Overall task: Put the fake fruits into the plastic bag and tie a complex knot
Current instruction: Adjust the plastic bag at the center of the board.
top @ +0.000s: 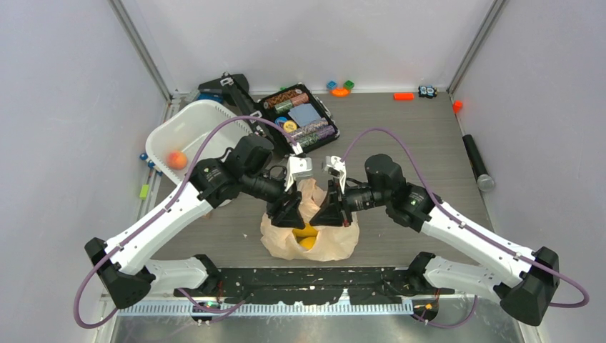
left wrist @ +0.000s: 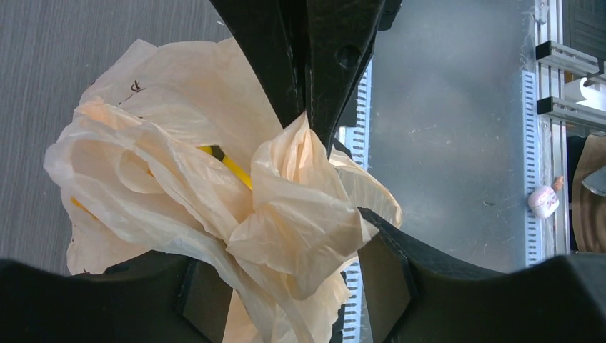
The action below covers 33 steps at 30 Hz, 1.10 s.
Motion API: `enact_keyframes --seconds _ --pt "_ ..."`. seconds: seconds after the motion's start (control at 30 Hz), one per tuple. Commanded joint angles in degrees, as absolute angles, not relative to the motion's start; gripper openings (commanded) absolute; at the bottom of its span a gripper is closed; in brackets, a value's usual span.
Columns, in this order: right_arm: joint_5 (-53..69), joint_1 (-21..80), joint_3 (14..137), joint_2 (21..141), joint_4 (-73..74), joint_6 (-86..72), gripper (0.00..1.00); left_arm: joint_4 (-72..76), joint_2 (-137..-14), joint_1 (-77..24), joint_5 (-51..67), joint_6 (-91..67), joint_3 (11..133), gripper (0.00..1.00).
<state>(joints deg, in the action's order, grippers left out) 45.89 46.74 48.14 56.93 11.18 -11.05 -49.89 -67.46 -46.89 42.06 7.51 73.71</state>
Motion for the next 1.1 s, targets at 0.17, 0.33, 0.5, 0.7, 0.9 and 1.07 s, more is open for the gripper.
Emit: enact_keyframes --seconds 0.17,0.33,0.5,0.7,0.9,1.07 --pt "43.90 48.69 52.52 58.18 10.49 -10.61 0.05 -46.62 -66.68 -47.29 41.90 6.11 74.51 0.48" --pt "42.32 48.85 52.29 57.29 11.60 -9.66 0.08 -44.64 -65.48 -47.29 40.52 5.81 73.05 0.20" --pt "39.99 48.85 51.89 54.10 12.58 -8.69 0.36 -42.64 -63.90 -47.29 40.45 5.79 71.76 0.00" --pt "30.78 48.87 50.31 46.43 14.91 -5.17 0.69 -41.55 -62.66 -47.29 43.49 6.16 70.41 0.00" --pt "27.97 49.88 47.05 39.26 10.27 -5.04 0.74 -41.40 -62.92 -47.29 44.52 5.73 70.40 0.00" --pt "22.56 52.65 43.21 35.02 7.27 -3.70 0.74 -41.21 -62.97 -47.29 45.57 5.77 70.27 0.00"
